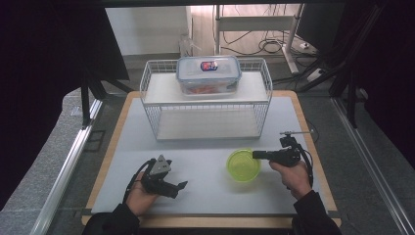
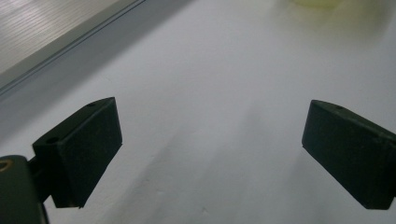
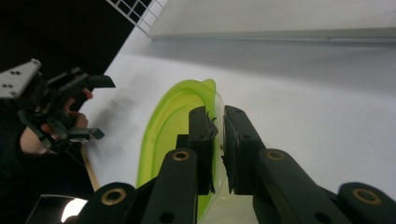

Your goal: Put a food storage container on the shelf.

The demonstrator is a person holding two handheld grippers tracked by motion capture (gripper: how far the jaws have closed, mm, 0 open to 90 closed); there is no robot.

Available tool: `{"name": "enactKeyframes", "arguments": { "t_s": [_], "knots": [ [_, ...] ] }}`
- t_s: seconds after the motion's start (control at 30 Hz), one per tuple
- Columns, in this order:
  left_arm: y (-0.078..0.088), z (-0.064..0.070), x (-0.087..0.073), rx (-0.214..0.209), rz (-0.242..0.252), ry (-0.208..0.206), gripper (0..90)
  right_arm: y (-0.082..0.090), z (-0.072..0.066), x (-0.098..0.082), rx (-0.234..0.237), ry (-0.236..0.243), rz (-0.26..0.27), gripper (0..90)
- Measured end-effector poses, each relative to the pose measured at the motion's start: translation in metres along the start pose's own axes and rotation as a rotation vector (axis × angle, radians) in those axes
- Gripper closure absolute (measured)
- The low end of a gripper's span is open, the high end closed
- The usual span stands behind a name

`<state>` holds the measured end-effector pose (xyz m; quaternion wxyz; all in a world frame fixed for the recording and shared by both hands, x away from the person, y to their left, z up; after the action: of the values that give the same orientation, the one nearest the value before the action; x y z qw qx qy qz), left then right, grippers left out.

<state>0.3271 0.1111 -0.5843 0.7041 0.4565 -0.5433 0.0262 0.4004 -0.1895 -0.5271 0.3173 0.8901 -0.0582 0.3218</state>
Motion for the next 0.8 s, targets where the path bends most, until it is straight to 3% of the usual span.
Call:
{"name": "enactKeyframes", "arguments": {
  "t_s": [0.23, 0.37, 0.5, 0.7, 0.8],
  "knots": [
    [-0.001, 0.000, 0.000, -0.001, -0.002, -0.001, 4.5, 0.005, -0.004, 0.005, 0.040, -0.023, 0.028, 83.7],
    [-0.001, 0.000, 0.000, -0.002, -0.004, -0.002, 4.5, 0.004, -0.006, 0.005, 0.036, 0.004, 0.017, 83.3],
    [-0.002, 0.001, -0.001, -0.002, -0.007, -0.003, 4.5, 0.002, 0.000, 0.005, -0.085, 0.113, -0.023, 79.5],
    [-0.003, 0.002, -0.002, -0.006, -0.015, -0.010, 4.4, 0.000, 0.014, 0.001, -0.123, 0.084, -0.048, 77.4],
    [-0.003, 0.003, -0.002, -0.005, -0.021, -0.021, 4.4, -0.001, 0.026, -0.001, -0.140, 0.066, -0.059, 70.8]
  ]
}}
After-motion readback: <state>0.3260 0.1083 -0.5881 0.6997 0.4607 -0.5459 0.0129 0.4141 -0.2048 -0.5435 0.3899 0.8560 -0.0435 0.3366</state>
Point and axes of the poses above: each handheld gripper's, and its own axes: y roughly backward along the jaws, x roughly out of its top, z roughly to its right, the point moved 9 cm from there along -y, roughly forward along the jaws, and after that the axes turned 1 degree about z, right-handed, at the moved point
